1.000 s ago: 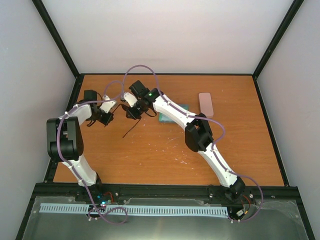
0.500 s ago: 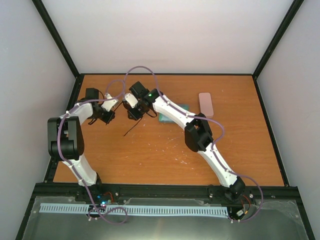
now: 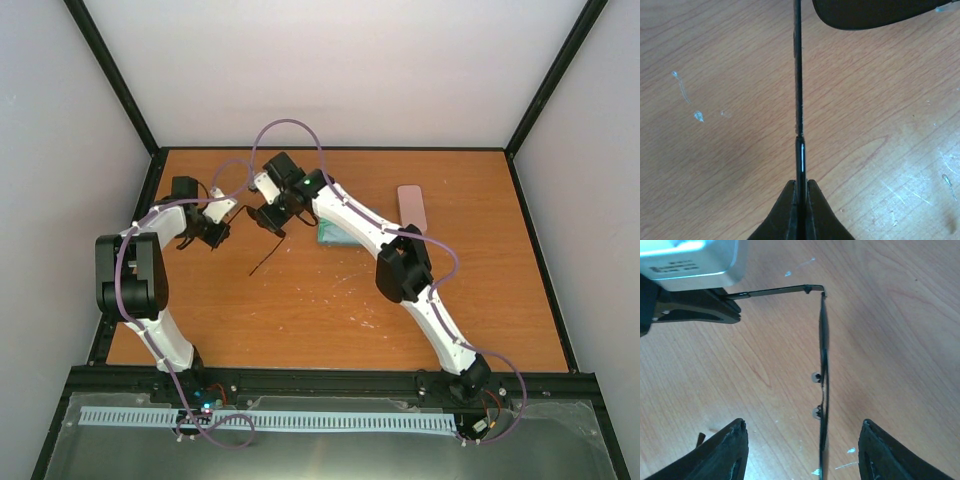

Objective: Organize the sunglasses
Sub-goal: Pick up the sunglasses from the center of the board.

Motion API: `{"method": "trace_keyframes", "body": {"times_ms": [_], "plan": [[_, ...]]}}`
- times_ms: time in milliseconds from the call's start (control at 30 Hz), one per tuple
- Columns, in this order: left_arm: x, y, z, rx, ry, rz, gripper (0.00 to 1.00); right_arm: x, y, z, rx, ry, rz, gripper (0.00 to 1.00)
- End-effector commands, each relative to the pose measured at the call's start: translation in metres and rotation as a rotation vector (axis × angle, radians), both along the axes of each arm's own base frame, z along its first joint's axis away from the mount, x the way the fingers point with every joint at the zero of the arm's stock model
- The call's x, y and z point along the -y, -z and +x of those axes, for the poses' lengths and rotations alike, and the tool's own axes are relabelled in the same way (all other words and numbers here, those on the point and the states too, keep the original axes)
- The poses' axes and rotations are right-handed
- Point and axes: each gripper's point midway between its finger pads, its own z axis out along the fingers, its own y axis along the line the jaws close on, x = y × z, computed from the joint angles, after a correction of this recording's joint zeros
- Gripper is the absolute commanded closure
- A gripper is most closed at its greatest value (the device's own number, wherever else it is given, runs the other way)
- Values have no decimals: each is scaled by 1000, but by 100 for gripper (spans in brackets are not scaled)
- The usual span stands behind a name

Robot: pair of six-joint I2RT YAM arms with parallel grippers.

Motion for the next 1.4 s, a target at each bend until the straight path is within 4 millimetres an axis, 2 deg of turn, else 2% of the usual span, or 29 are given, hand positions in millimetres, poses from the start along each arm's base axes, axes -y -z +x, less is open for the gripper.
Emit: {"method": "trace_keyframes", "body": {"times_ms": [0, 133, 167, 300, 433, 733, 800, 900, 933, 1133, 1233, 1367], "plan": [[5, -2, 1, 4, 38, 1, 99, 3, -30, 11, 55, 47, 45, 40], [8, -5, -1, 8, 41, -11, 99, 3, -27, 16, 62, 56, 47, 38], [9, -7, 0, 11, 41, -18, 99, 2, -17, 16, 44, 50, 29, 38], [16, -17, 4, 28, 49, -35, 99, 2, 2, 9, -9, 30, 4, 39], [24, -24, 7, 41, 59, -48, 99, 3, 21, 7, -41, 29, -19, 49], [30, -35, 14, 68, 71, -48, 99, 11, 45, 1, -78, 23, -73, 52], [30, -37, 16, 71, 71, -51, 100, 12, 49, 0, -84, 24, -81, 57], [31, -39, 17, 74, 76, -49, 99, 13, 50, 2, -77, 31, -86, 72], [32, -39, 16, 75, 78, -46, 99, 13, 49, 3, -72, 33, -86, 73], [31, -33, 10, 68, 89, -26, 99, 18, 41, 14, -59, 65, -69, 68], [32, -29, 7, 60, 94, -22, 99, 20, 35, 20, -63, 84, -42, 59], [34, -29, 4, 61, 102, -20, 99, 23, 32, 27, -65, 100, -28, 65]]}}
